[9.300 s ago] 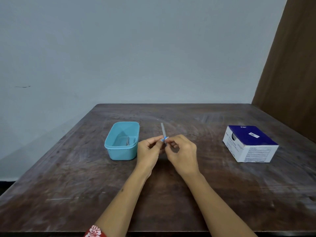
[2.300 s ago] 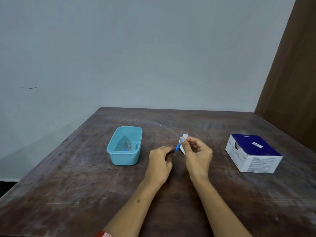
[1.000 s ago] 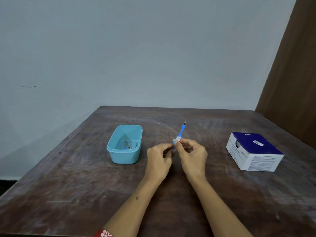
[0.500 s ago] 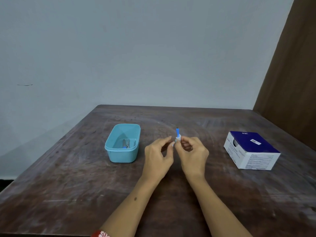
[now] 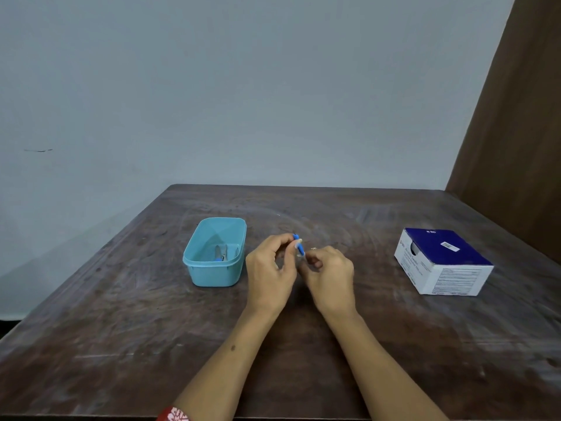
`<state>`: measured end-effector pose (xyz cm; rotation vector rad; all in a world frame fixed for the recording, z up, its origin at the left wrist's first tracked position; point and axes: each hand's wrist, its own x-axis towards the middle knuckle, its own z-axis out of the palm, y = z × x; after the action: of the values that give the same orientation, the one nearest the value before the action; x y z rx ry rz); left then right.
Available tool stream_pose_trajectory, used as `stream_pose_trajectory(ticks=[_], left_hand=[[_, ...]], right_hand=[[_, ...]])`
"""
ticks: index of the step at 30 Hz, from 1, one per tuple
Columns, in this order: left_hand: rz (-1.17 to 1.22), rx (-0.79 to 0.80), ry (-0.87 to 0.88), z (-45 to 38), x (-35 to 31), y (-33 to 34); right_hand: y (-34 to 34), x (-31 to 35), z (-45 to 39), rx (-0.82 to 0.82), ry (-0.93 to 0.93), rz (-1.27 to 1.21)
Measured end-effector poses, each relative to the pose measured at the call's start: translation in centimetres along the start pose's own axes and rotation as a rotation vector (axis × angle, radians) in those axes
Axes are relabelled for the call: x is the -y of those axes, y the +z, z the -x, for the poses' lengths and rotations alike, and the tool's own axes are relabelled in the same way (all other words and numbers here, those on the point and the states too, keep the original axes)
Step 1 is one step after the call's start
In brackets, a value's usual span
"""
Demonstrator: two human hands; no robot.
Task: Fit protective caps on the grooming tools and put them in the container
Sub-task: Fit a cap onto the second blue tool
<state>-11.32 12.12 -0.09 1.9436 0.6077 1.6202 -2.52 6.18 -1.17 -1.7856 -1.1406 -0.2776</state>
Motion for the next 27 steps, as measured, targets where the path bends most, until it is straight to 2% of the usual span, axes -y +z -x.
stream_pose_trajectory(ticks=[5,9,14,19,22,27], left_hand=[[-0.056,-0.006,0.034,-0.01,-0.14,-0.07],[-0.050,-0.011,0.044,-0.09,-0.25,-0.14],[-0.059,-0.001,0.049,-0.07,-0.31,-0.24],[-0.054,-0.003,0.057,-0.12,-0.39,-0.26],[-0.028,-0.019,0.052,-0.16,-0.39,-0.27],[-0.005,0.042,0.026,0.03,-0.23,-0.03]], right_hand=[[-0.19,0.50,0.13,-0.066,-0.072,-0.046],[0.00,0.20,0.03,-0.004,-0.001,0.000],[-0.16,0.60,0.10,-0.070,-0.081,-0.073],[0.07,0.16,0.04,0.050,0.051,0.010],[-0.04,0.26,0.05,0.030,0.041,0.011],[-0.09,0.32,-0.06,0.017,0.036,0.031]])
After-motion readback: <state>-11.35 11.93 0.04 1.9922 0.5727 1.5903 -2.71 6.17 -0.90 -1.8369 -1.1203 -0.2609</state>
